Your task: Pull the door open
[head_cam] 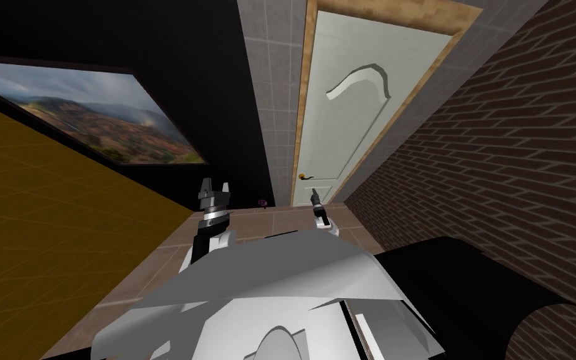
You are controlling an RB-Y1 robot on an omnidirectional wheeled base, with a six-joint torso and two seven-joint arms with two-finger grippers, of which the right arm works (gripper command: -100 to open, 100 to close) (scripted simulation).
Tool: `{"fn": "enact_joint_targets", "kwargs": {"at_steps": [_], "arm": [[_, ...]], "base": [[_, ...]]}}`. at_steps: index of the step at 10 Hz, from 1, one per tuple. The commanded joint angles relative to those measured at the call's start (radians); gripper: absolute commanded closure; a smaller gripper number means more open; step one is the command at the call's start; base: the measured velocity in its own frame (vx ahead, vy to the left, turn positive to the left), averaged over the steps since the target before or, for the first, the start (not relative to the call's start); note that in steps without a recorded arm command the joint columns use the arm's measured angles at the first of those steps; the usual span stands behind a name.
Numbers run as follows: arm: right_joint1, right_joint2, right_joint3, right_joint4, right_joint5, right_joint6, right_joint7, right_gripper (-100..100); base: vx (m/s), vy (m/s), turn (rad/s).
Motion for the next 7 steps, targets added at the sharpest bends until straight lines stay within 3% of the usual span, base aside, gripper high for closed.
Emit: {"fn": "enact_joint_targets", "kwargs": {"at_steps": [1,7], "arm": [[-0.016,-0.009,-0.003,0.044,-0.001,-0.006,-0.009,-100],[-0.053,-0.03,-0.009,0.165,-0.002,-0.026,-0.031,-100]], "base": [[0.115,-0.039,0.048],[0.089,-0.028,0.044]]}}
